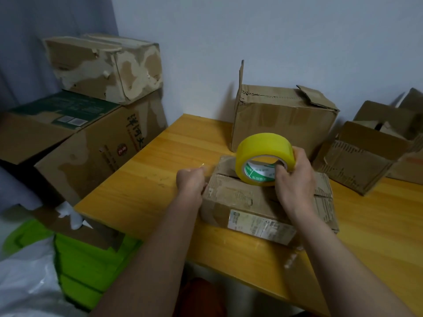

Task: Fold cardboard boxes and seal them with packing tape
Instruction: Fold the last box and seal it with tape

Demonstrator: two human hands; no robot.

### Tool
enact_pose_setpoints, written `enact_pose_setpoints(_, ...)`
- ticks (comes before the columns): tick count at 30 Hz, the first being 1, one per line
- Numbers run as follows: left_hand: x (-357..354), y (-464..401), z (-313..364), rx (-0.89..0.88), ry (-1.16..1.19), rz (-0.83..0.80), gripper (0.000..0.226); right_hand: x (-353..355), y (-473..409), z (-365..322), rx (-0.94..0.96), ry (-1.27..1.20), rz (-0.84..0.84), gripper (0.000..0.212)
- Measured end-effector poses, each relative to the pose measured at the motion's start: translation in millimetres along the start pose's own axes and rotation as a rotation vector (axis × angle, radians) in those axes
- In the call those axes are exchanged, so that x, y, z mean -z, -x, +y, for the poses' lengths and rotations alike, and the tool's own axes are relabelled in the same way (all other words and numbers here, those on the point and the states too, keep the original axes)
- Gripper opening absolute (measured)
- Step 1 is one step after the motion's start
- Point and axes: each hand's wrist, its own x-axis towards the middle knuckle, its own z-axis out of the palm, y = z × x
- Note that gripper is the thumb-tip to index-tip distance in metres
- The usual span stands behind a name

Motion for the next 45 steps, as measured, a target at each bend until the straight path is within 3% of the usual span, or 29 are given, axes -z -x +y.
enact_pose_setpoints(4, 0, -13, -13, -0.010, -0.127, -0.075, 0.020, 2, 1, 0, 0.047, 0.038, -0.019, 0.030)
enact_pose_setpoints(7, 0, -27, -24, -0.104, -0.288, -0.085, 0.032, 3, -1, 0, 0.040, 0.065, -0.036, 0.028)
enact_pose_setpoints(10, 4, -33, -34, -0.229, -0.896, 0.046, 0.029, 6, -5, 2, 0.029, 0.039, -0.052, 0.025)
enact_pose_setpoints(11, 6, -32, -37, -0.288, -1.003, 0.092, 0.026, 7, -4, 3, 0.030, 0.022, -0.062, 0.023)
enact_pose_setpoints(12, 7, -30, -38, -0.355, -0.993, 0.119, 0.024, 7, -4, 3, 0.031, 0.003, -0.072, 0.023)
enact_pose_setpoints(14, 10, -21, -32, -0.522, -0.713, 0.117, 0.019, 8, -3, 3, 0.019, -0.031, -0.093, 0.025)
enact_pose_setpoints(16, 12, -6, -22, -0.685, -0.454, -0.094, 0.031, 8, -2, 3, -0.012, -0.074, -0.107, 0.032)
enact_pose_setpoints(18, 9, 15, -18, -0.684, -0.545, -0.476, 0.066, 8, -3, 4, -0.068, -0.138, -0.125, 0.037)
enact_pose_setpoints(20, 6, 27, -20, -0.666, -0.879, -0.606, 0.111, 7, -3, 4, -0.099, -0.164, -0.148, 0.033)
enact_pose_setpoints(23, 5, 29, -19, -0.741, -1.187, -0.548, 0.137, 11, -4, 4, -0.090, -0.161, -0.180, 0.027)
enact_pose_setpoints(28, 2, 32, -21, -0.823, -1.345, -0.488, 0.132, 42, -15, 4, 0.019, -0.021, -0.264, 0.036)
enact_pose_setpoints(33, -3, 41, -22, -0.851, -1.380, -0.440, 0.129, 92, -38, 28, 0.067, 0.235, -0.106, 0.058)
enact_pose_setpoints(35, -6, 46, -21, -0.853, -1.400, -0.436, 0.127, 97, -40, 39, -0.030, 0.142, -0.069, 0.052)
enact_pose_setpoints(37, -7, 48, -20, -0.845, -1.412, -0.422, 0.127, 94, -35, 46, -0.154, -0.064, -0.119, 0.035)
enact_pose_setpoints(39, -7, 50, -20, -0.849, -1.428, -0.405, 0.127, 94, -34, 51, -0.161, -0.157, -0.188, 0.027)
enact_pose_setpoints(42, -8, 52, -20, -0.846, -1.452, -0.398, 0.126, 109, -45, 51, -0.011, 0.003, -0.171, 0.049)
enact_pose_setpoints(45, -9, 53, -21, -0.839, -1.465, -0.390, 0.126, 140, -56, 62, 0.088, 0.366, -0.043, 0.065)
